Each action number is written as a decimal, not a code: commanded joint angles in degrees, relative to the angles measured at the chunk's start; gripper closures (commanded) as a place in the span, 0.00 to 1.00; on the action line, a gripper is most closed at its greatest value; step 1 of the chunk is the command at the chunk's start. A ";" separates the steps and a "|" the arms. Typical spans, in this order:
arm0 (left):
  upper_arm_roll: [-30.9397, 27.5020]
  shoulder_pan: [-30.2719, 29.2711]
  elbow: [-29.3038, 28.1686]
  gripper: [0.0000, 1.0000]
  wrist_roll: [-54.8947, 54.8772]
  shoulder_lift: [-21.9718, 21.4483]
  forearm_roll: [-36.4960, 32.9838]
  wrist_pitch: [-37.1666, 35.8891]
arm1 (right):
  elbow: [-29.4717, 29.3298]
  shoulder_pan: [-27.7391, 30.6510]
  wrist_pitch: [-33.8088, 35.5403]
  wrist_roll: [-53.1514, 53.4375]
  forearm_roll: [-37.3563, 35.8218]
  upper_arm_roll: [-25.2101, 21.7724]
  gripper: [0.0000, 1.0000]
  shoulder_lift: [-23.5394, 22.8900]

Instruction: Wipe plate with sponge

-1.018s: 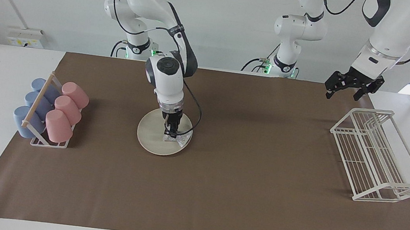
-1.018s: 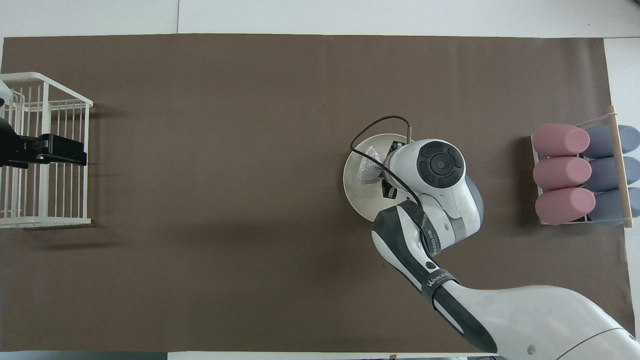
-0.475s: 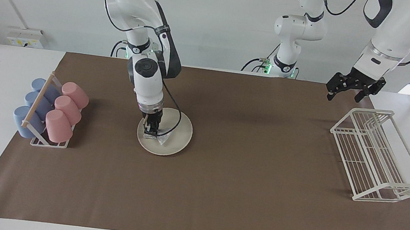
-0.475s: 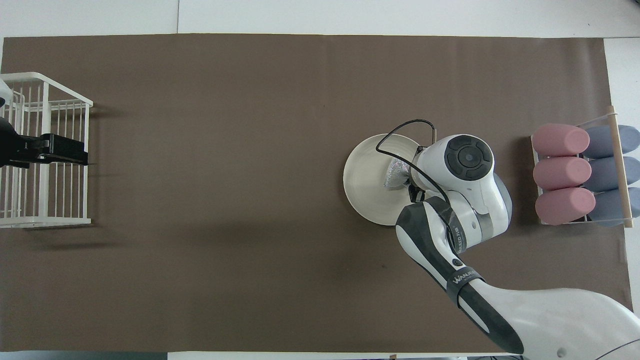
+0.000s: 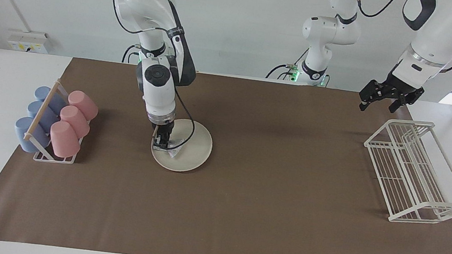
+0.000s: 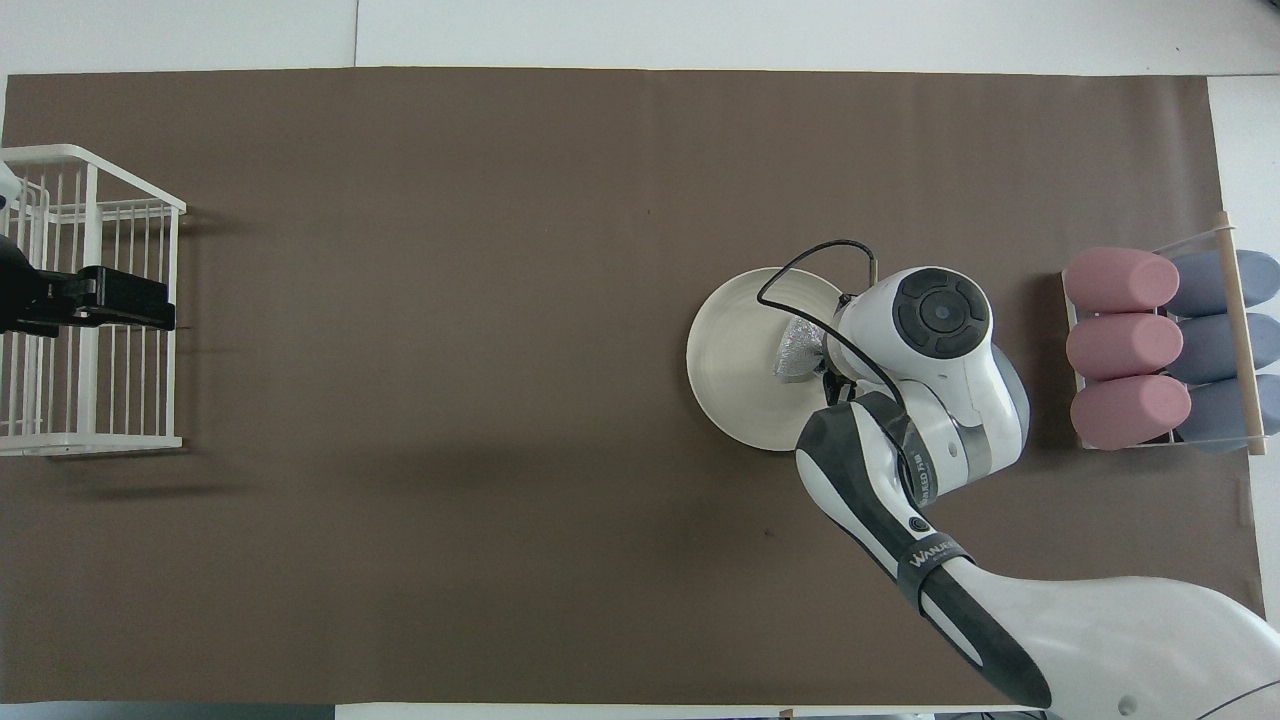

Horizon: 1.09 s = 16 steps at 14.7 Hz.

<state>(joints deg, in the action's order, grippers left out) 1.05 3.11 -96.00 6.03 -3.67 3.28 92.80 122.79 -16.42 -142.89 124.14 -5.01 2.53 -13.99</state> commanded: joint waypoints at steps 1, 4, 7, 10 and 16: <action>0.36 -0.65 0.47 0.00 1.01 0.33 0.85 0.45 | -0.62 -3.34 -2.84 5.22 -0.61 0.37 1.00 -3.33; 0.36 -0.65 0.38 0.00 0.65 0.33 0.76 0.46 | -1.77 -5.90 -3.44 9.09 -0.52 0.45 1.00 -3.50; 0.36 -0.73 0.38 0.00 0.48 0.24 0.59 0.28 | -5.53 -7.57 -3.18 10.42 3.24 0.63 1.00 -4.73; 0.45 -0.65 0.29 0.00 0.48 0.16 0.41 0.19 | -6.69 -8.89 -2.48 10.42 5.45 0.54 1.00 -4.82; 0.45 -0.73 0.03 0.00 0.48 0.07 0.41 0.46 | -10.19 -7.75 9.00 9.54 5.45 0.54 1.00 -3.60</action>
<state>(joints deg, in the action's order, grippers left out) 1.10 2.99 -96.00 6.41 -3.67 3.54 92.80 115.68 -25.03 -140.18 133.64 -0.24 2.62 -17.72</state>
